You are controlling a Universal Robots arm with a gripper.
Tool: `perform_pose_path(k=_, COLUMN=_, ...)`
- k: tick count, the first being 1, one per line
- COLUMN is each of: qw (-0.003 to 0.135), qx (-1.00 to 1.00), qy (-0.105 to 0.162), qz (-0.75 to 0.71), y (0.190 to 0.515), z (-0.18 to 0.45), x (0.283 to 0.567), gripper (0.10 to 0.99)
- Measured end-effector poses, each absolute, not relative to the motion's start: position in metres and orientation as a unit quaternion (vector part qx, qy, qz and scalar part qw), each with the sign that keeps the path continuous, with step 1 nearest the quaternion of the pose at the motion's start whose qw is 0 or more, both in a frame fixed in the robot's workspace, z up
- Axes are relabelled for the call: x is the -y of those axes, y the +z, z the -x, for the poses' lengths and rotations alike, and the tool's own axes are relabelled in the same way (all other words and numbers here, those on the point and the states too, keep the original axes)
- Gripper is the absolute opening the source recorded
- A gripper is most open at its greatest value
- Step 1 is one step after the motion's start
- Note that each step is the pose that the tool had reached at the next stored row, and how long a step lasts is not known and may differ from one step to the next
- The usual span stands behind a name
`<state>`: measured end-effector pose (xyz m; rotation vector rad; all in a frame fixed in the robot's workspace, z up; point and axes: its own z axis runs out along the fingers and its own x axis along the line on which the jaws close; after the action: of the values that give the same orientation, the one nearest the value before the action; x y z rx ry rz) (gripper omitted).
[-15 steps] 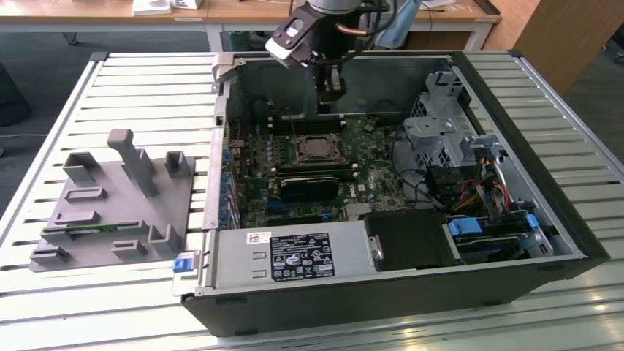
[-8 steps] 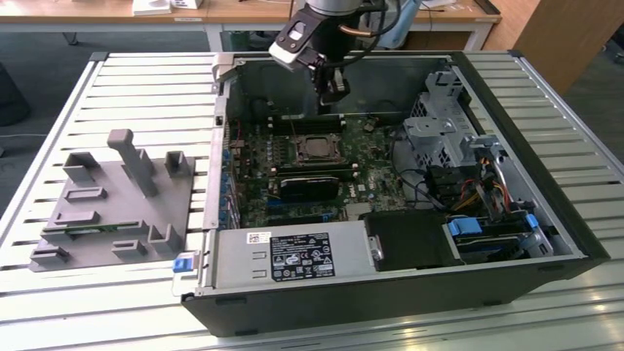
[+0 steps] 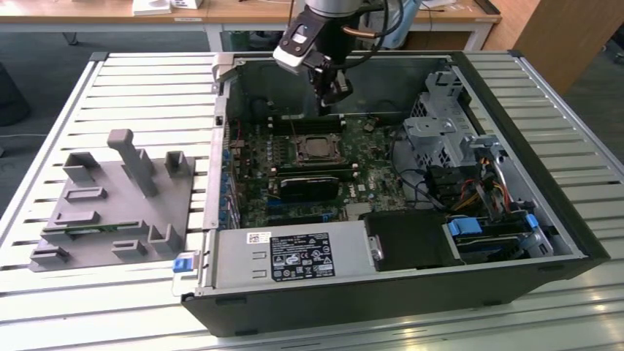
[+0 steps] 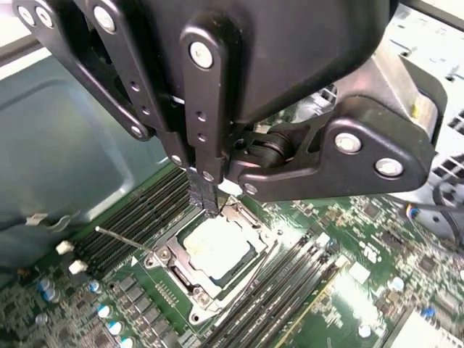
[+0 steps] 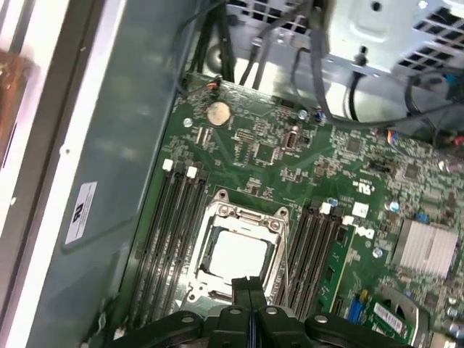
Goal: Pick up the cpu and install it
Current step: 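Install the first cpu locking lever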
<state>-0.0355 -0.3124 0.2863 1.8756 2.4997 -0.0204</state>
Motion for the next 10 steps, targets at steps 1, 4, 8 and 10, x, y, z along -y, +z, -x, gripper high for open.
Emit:
perform_pose_path(k=1, qw=0.008, qx=-0.805, qy=-0.007, qz=-0.593, y=0.2862, z=0.0355, x=0.3124, gripper=0.106)
perform_pose_path(k=4, qw=0.008, qx=-0.821, qy=-0.006, qz=-0.571, y=0.2853, z=0.0355, x=0.3124, gripper=0.106)
perform_pose_path(k=8, qw=0.009, qx=-0.841, qy=-0.006, qz=-0.54, y=0.2846, z=0.0355, x=0.3124, gripper=0.106)
perform_pose_path(k=10, qw=0.009, qx=-0.851, qy=-0.006, qz=-0.525, y=0.2843, z=0.0355, x=0.3124, gripper=0.106)
